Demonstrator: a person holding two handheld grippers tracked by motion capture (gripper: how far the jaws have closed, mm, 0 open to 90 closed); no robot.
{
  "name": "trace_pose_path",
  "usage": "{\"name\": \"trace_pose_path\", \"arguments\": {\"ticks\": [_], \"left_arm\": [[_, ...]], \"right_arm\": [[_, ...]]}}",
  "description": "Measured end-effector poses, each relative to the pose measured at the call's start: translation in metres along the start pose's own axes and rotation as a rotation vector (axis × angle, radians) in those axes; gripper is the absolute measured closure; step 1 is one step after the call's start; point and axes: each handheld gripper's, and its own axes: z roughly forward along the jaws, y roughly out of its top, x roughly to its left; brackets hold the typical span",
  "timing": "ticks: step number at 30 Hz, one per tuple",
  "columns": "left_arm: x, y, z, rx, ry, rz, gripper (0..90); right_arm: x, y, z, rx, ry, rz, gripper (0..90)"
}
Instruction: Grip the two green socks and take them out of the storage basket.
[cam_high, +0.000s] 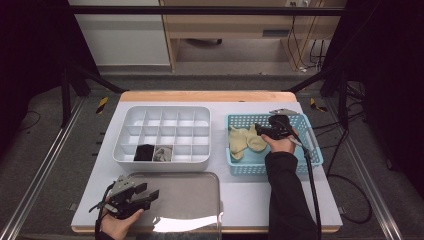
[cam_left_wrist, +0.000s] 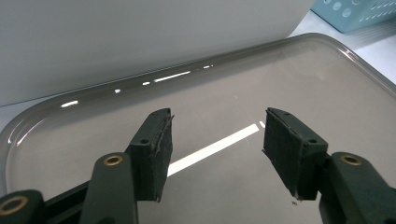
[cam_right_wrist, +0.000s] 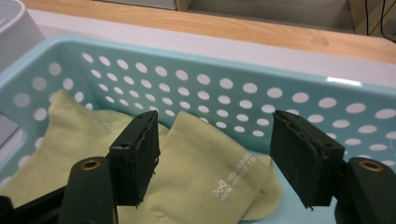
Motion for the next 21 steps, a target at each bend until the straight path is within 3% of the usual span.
{"name": "trace_pose_path", "arguments": {"ticks": [21], "left_arm": [[0.000, -0.001, 0.002, 0.007, 0.002, 0.007, 41.1]], "right_arm": [[-0.005, -0.014, 0.026, 0.096, -0.025, 0.009, 24.6]]}}
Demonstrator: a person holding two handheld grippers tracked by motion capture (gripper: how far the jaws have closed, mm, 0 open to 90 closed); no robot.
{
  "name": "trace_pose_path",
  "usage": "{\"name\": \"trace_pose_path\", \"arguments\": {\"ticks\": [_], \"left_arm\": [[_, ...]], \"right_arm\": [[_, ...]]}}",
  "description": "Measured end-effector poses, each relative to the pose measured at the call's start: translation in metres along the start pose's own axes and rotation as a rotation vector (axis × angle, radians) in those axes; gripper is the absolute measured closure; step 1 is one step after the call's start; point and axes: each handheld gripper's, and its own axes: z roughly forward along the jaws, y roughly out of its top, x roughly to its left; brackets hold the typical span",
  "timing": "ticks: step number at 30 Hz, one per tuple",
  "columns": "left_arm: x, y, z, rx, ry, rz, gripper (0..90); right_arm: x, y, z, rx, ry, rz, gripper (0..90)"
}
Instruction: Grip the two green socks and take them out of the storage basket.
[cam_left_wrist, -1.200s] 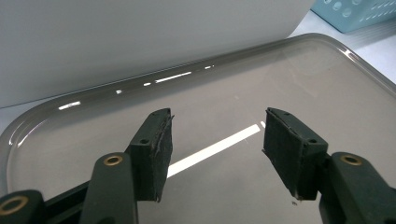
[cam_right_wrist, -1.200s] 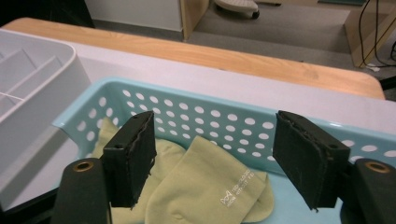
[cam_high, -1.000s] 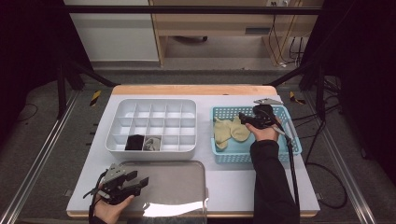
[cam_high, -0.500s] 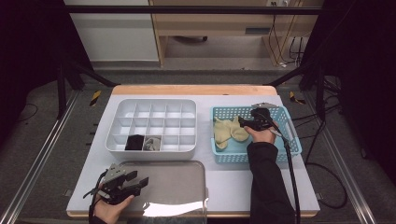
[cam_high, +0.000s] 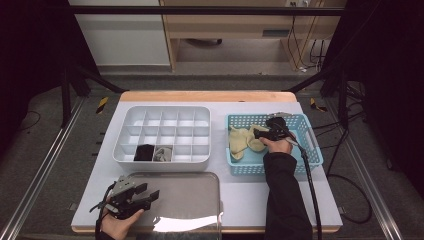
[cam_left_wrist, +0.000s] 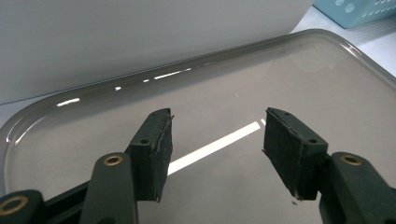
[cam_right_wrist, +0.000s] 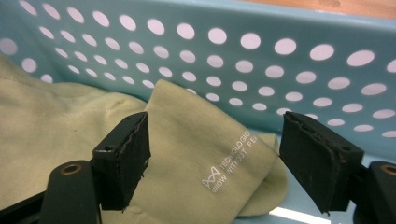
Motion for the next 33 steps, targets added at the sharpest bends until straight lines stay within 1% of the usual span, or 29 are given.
{"name": "trace_pose_path", "arguments": {"ticks": [5, 7, 9, 12, 17, 18, 20, 21, 23, 25, 27, 30, 33], "left_arm": [[0.000, 0.000, 0.001, 0.002, 0.000, 0.000, 41.2], [0.001, 0.000, 0.001, 0.003, 0.001, -0.001, 41.2], [0.001, 0.000, 0.000, -0.001, 0.002, -0.005, 41.2], [0.002, 0.000, 0.000, -0.003, 0.002, -0.010, 41.3], [0.002, 0.000, 0.000, 0.000, 0.000, -0.009, 41.5], [0.002, 0.000, 0.000, 0.000, 0.000, -0.009, 41.6], [0.002, 0.000, 0.000, 0.000, -0.001, -0.008, 41.7], [0.001, 0.000, 0.000, 0.000, -0.001, -0.007, 41.8], [0.001, -0.001, 0.001, 0.001, 0.000, -0.006, 42.0], [0.001, -0.001, 0.001, 0.000, -0.001, -0.006, 42.1], [0.001, -0.001, 0.000, 0.000, -0.001, -0.007, 42.1], [0.001, -0.001, 0.001, 0.000, 0.000, -0.006, 42.2], [0.001, -0.001, 0.001, 0.001, 0.000, -0.006, 42.2]], "right_arm": [[-0.001, -0.002, 0.003, 0.029, 0.001, 0.008, 25.8], [-0.001, -0.002, 0.005, 0.056, 0.002, 0.022, 28.3], [-0.001, -0.004, 0.006, 0.083, -0.002, 0.023, 31.5], [-0.001, -0.004, 0.005, 0.087, -0.007, 0.015, 37.1], [-0.001, -0.005, 0.004, 0.120, -0.011, 0.011, 49.5], [-0.001, -0.005, 0.004, 0.134, -0.008, 0.018, 53.2], [-0.001, -0.004, 0.004, 0.160, 0.004, 0.047, 60.1], [-0.001, -0.004, 0.003, 0.169, 0.012, 0.056, 62.5], [0.000, -0.004, 0.003, 0.180, 0.021, 0.054, 70.3], [0.001, -0.003, 0.002, 0.187, 0.030, 0.051, 77.9], [0.001, -0.002, 0.000, 0.190, 0.026, 0.049, 82.8], [0.001, -0.001, -0.003, 0.179, 0.022, 0.047, 84.6], [0.005, 0.002, -0.009, 0.129, 0.006, 0.010, 84.9]]}}
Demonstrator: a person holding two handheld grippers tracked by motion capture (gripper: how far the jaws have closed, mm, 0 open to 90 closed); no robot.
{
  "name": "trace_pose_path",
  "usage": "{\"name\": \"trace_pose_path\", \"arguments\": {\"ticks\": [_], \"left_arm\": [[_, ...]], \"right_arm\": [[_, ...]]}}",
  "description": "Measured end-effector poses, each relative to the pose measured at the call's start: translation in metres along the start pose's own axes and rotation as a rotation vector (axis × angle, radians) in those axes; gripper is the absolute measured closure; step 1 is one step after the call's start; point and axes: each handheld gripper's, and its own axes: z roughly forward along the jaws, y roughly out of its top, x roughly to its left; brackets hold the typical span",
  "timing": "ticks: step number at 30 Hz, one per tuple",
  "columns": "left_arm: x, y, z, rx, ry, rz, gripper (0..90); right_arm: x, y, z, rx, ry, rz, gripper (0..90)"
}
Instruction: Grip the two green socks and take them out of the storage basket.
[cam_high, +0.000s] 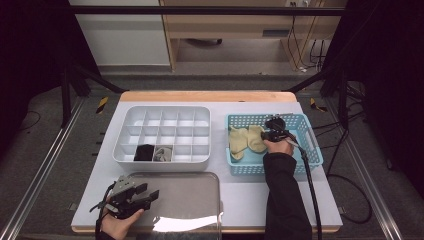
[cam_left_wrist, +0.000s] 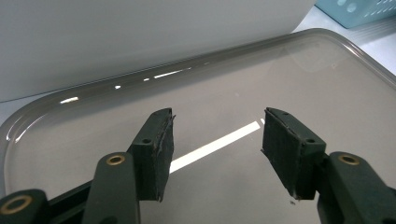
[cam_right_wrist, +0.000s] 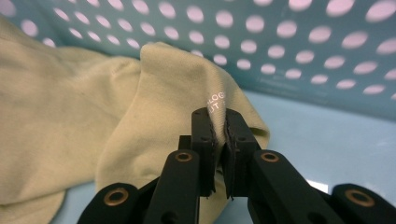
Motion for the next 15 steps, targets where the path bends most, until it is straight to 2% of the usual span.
{"name": "trace_pose_path", "arguments": {"ticks": [2, 8, 11, 15], "left_arm": [[0.000, 0.000, 0.000, 0.001, 0.000, 0.000, 42.3], [0.000, 0.000, 0.001, 0.003, 0.000, -0.003, 42.3], [0.000, 0.000, 0.001, 0.003, 0.001, -0.001, 42.3], [-0.001, 0.000, 0.001, 0.006, -0.001, 0.000, 42.3]], "right_arm": [[0.003, 0.001, -0.005, -0.031, 0.000, -0.026, 84.9], [0.007, 0.005, -0.024, -0.116, 0.051, -0.040, 85.0], [0.009, 0.006, -0.035, -0.181, 0.059, -0.073, 85.0], [0.011, 0.009, -0.047, -0.234, 0.090, -0.060, 85.1]]}}
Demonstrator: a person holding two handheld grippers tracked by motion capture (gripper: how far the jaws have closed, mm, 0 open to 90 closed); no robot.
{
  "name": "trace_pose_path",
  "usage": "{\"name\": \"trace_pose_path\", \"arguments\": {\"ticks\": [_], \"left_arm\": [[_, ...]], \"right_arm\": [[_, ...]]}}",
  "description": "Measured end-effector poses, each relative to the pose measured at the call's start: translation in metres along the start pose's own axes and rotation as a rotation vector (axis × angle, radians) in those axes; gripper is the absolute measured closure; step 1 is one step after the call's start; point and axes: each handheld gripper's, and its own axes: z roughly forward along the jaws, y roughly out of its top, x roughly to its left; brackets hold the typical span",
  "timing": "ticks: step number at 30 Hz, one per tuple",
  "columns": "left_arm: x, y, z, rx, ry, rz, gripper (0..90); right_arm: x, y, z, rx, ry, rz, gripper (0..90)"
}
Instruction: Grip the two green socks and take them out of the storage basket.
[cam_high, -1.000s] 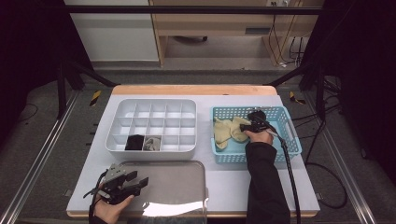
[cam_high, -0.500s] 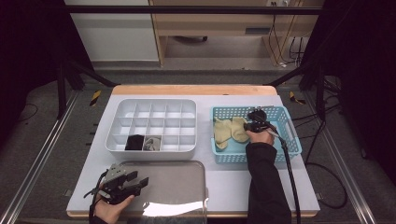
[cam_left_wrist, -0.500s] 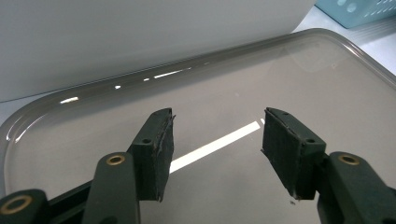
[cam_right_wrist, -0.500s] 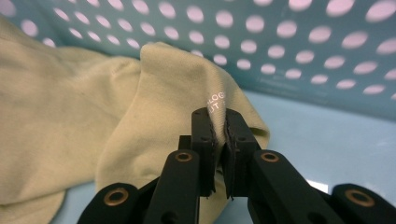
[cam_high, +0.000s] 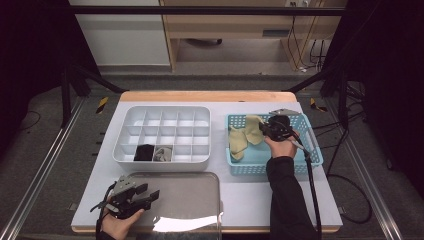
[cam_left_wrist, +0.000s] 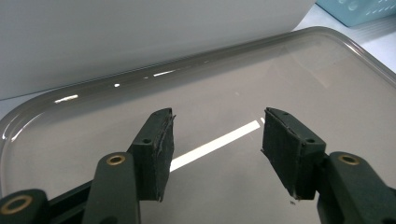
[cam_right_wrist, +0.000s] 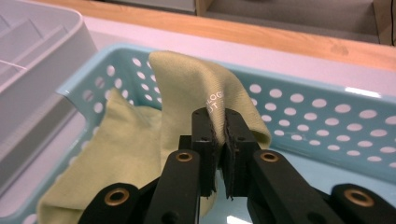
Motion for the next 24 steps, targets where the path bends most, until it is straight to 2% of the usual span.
{"name": "trace_pose_path", "arguments": {"ticks": [10, 16, 24], "left_arm": [[0.000, 0.000, -0.001, -0.002, 0.000, -0.002, 42.4], [0.000, 0.000, -0.001, -0.001, 0.001, -0.003, 42.6], [-0.001, 0.001, 0.000, 0.003, 0.001, -0.005, 43.0]], "right_arm": [[0.007, 0.005, -0.037, -0.112, 0.010, -0.039, 85.0], [0.008, -0.002, -0.059, -0.162, 0.022, -0.025, 84.8], [0.015, -0.015, -0.090, -0.239, 0.077, -0.028, 84.7]]}}
